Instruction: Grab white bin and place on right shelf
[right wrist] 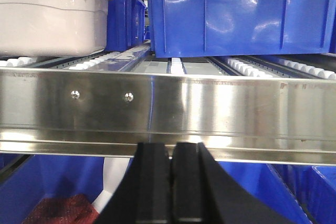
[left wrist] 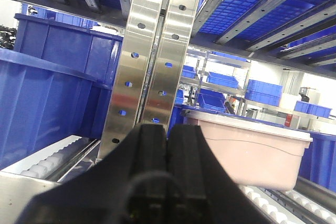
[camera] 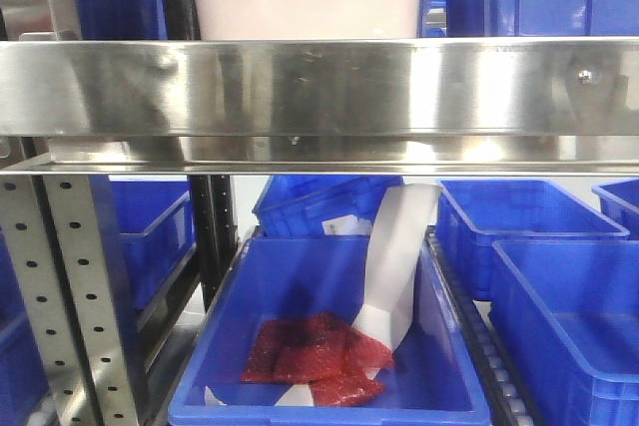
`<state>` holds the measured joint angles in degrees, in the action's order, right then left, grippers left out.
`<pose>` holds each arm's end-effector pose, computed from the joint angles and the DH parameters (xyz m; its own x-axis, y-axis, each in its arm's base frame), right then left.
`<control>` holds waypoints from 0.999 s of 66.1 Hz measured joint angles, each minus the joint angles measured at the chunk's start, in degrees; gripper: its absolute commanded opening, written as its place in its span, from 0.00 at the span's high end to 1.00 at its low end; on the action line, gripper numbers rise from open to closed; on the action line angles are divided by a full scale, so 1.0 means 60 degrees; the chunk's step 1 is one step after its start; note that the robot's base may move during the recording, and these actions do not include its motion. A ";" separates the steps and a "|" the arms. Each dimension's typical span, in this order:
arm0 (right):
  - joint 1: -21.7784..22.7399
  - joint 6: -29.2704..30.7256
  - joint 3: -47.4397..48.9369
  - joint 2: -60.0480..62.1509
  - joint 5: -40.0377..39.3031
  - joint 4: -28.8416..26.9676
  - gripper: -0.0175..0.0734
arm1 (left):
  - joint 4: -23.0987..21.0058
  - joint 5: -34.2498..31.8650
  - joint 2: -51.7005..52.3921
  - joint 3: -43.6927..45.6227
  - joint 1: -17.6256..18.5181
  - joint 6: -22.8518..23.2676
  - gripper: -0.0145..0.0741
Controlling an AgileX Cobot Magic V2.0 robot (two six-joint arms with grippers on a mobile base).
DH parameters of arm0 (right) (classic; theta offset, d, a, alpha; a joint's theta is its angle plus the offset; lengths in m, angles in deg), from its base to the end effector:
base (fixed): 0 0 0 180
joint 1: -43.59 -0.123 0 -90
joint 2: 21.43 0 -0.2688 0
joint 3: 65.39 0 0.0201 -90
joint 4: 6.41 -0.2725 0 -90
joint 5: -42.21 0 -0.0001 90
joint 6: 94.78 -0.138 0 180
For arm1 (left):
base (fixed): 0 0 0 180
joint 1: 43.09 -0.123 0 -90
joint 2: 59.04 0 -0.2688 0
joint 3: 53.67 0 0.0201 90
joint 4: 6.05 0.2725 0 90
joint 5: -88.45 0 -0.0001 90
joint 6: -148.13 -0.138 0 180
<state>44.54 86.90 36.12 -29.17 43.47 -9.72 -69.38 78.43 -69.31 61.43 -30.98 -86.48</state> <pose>0.1421 -0.0022 0.2031 0.0442 0.0277 -0.9986 0.0141 0.9995 0.0283 0.1242 -0.0048 0.3053 0.3115 -0.2138 -0.9259 0.1103 0.9759 -0.1883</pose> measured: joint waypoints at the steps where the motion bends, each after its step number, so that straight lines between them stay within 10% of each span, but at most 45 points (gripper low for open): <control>1: 0.0000 0.0000 0.0000 0.0000 0.0000 0.0000 0.74 | 0.0000 0.0000 0.0000 0.0000 0.0000 0.0000 0.97; 57: 0.0000 -0.0029 0.0000 0.0000 0.0031 0.0000 0.74 | 0.0067 -0.0099 0.0000 0.0000 0.0000 0.0000 0.97; 66: 0.0000 -0.0029 0.0000 0.0000 0.0031 0.0000 0.74 | 0.2418 0.0827 0.0000 0.0000 -0.0271 0.1618 0.97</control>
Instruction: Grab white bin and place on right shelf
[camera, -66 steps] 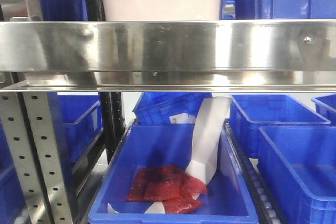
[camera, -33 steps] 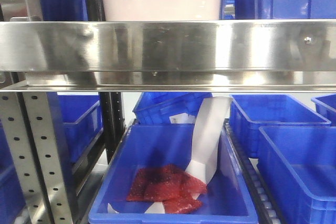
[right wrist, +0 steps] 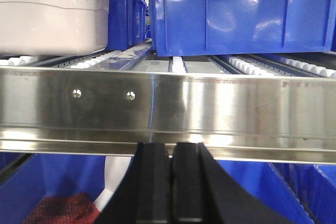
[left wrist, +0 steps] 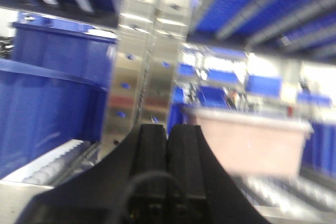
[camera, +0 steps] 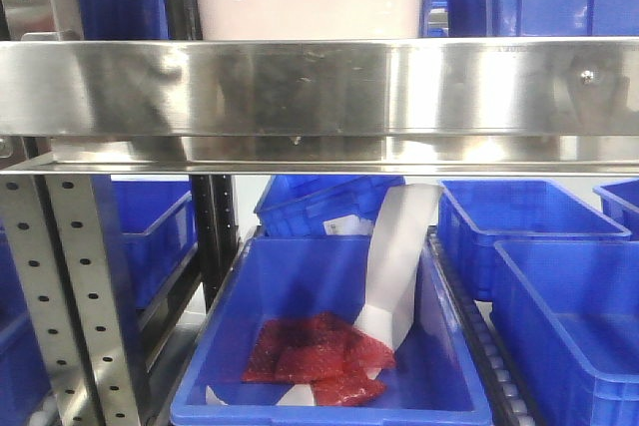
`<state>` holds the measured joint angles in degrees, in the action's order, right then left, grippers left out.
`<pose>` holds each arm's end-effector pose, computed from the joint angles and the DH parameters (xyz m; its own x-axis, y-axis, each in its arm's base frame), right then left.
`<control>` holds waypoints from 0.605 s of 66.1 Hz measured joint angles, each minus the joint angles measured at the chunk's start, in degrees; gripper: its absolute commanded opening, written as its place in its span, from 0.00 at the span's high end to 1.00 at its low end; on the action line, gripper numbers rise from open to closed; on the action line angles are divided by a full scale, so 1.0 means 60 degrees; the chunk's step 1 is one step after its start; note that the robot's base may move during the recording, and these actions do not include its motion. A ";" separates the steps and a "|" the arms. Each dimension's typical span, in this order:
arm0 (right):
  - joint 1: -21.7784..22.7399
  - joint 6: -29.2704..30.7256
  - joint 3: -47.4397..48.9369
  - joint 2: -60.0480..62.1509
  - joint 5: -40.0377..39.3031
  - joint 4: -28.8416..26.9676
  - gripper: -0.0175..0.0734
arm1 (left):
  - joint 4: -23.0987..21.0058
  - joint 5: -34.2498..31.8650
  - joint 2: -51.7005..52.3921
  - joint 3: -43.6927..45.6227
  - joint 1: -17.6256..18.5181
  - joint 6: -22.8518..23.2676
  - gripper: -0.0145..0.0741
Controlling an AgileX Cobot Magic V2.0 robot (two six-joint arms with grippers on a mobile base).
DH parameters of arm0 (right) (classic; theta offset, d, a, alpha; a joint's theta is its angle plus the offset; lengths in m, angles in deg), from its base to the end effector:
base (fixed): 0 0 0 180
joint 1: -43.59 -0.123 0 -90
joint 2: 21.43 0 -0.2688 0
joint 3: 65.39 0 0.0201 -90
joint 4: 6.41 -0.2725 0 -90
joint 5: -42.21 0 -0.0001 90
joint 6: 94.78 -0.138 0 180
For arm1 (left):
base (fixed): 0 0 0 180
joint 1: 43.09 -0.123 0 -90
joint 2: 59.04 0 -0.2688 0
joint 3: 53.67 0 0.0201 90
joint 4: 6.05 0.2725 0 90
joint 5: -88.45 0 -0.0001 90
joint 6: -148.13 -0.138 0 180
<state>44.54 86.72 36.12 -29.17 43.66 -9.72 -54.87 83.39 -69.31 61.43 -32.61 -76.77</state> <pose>0.1421 -0.0021 0.2027 0.0410 0.0309 -0.9987 0.0138 0.9994 0.0315 0.1242 -0.0137 0.3030 0.2980 -0.1225 -0.9467 0.1396 0.9867 -0.0838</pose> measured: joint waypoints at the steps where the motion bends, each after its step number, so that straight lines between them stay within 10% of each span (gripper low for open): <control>1: 0.0000 0.0000 0.0000 0.0000 0.0000 0.0000 0.74 | 0.0454 0.0183 0.0000 0.0000 -0.0061 0.0425 0.97; 13: 0.0000 -0.0015 0.0000 0.0000 0.0000 0.0000 0.74 | 0.4385 0.3200 0.0004 -0.0023 -0.1267 0.4370 0.97; 40: 0.0000 -0.0035 0.0000 0.0000 0.0000 0.0000 0.74 | 0.7370 0.1514 0.0080 -0.1796 -0.1701 0.6702 0.97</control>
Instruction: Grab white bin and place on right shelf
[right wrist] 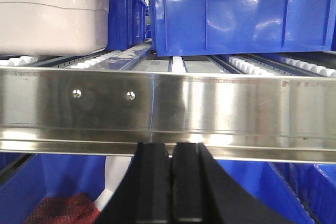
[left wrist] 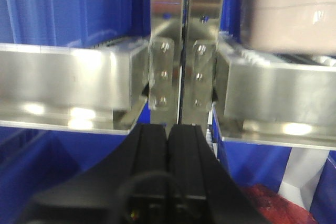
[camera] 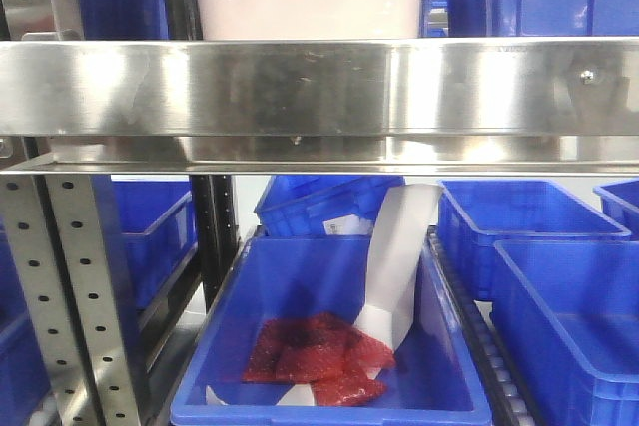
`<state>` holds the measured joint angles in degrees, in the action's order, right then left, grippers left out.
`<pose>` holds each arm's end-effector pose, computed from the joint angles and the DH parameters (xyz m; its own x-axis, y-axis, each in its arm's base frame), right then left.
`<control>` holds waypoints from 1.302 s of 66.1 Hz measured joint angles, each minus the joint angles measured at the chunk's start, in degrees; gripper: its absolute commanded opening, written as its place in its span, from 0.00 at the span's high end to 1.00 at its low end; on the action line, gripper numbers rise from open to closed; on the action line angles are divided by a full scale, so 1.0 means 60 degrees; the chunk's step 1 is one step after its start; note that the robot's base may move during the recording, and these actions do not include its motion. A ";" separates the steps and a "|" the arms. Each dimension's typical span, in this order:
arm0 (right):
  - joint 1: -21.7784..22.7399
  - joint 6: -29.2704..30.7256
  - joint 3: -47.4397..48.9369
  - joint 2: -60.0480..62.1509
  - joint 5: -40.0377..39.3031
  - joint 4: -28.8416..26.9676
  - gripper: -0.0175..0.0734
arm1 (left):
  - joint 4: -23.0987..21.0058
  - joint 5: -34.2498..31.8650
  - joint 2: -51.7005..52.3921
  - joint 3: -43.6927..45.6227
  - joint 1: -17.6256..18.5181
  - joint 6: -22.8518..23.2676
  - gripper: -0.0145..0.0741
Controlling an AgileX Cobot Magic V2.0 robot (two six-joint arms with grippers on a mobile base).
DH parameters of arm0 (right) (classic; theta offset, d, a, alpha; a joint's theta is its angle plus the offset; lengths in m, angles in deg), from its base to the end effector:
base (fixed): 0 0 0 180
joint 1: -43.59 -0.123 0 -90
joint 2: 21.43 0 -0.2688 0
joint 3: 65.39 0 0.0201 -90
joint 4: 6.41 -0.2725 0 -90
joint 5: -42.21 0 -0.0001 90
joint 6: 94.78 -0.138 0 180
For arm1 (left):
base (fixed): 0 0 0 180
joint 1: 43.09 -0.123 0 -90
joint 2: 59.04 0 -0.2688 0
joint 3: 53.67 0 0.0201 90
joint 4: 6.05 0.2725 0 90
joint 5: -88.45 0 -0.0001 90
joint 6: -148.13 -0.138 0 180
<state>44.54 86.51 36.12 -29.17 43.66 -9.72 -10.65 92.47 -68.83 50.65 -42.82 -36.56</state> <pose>0.1421 -0.0021 0.2027 0.0410 0.0346 -0.9986 0.0137 0.9993 0.0351 0.1432 -0.0015 0.2114 0.0091 0.0017 -1.0000 0.0103 0.9999 0.0018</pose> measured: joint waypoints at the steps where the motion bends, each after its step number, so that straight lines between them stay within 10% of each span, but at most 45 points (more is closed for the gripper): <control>1: 0.0000 0.0000 0.0000 0.0000 0.0000 0.0000 0.74 | 0.0099 -0.0146 0.0000 -0.0112 0.0045 0.0152 0.97; 86: 0.0000 0.0000 0.0000 0.0000 0.0066 0.0000 0.74 | 0.0694 -0.0669 0.0375 -0.0447 0.1227 0.0602 0.97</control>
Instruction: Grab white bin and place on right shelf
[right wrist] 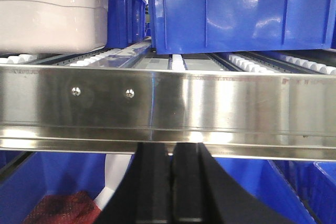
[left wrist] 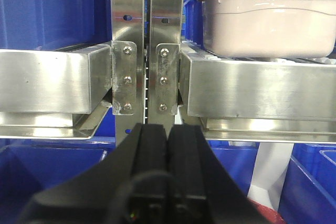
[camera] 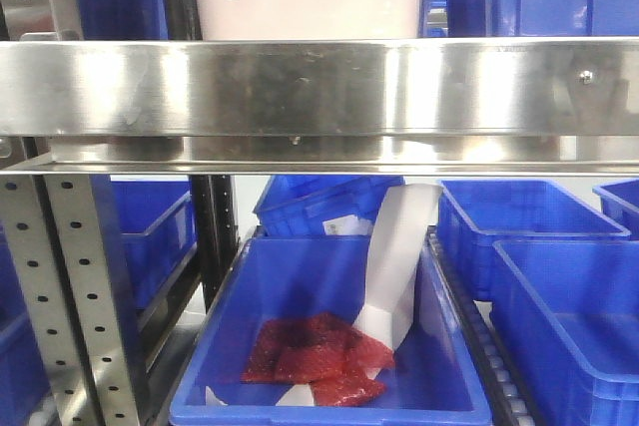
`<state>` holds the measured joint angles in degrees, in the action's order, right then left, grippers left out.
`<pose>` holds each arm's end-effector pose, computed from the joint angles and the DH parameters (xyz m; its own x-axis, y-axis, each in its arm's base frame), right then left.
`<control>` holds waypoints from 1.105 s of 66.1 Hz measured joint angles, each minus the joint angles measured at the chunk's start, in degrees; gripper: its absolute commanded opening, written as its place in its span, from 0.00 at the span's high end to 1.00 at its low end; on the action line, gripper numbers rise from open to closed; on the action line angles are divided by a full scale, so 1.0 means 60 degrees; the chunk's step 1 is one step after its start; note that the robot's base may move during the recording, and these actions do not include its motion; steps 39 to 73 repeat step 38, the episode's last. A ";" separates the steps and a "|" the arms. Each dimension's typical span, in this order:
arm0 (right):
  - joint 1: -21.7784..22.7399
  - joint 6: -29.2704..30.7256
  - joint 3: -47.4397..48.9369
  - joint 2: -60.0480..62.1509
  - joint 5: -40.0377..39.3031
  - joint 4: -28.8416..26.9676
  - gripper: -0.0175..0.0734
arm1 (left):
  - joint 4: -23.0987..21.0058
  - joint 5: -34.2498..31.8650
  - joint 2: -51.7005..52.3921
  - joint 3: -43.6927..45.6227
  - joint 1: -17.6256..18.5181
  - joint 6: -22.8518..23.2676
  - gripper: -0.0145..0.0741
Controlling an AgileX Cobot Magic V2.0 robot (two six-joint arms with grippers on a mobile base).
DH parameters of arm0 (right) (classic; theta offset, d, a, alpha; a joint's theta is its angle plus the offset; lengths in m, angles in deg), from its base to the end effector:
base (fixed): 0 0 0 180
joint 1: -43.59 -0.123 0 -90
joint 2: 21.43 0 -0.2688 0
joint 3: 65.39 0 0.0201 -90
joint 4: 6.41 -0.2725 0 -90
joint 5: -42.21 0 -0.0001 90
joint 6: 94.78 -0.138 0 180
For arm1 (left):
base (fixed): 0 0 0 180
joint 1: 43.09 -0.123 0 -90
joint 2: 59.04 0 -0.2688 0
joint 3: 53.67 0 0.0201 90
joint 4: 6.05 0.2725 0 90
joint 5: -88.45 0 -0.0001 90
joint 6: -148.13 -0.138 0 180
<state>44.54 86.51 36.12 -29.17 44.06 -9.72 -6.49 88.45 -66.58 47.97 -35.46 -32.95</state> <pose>0.1421 -0.0021 0.2017 0.0341 0.0347 -0.9988 0.0135 0.9993 0.0351 0.1403 -0.0188 0.2076 0.0723 0.0016 -0.9974 0.1320 0.9912 0.0111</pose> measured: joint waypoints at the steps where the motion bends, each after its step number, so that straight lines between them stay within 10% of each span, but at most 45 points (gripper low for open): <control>1: 0.0000 0.0000 0.0000 0.0000 0.0000 0.0000 0.74 | 0.0000 0.0000 0.0000 0.0000 0.0000 0.0000 0.97; 73: 0.0000 0.0000 0.0000 0.0000 0.0000 0.0000 0.74 | -0.0014 0.0000 0.0000 0.0000 0.0000 0.0000 0.97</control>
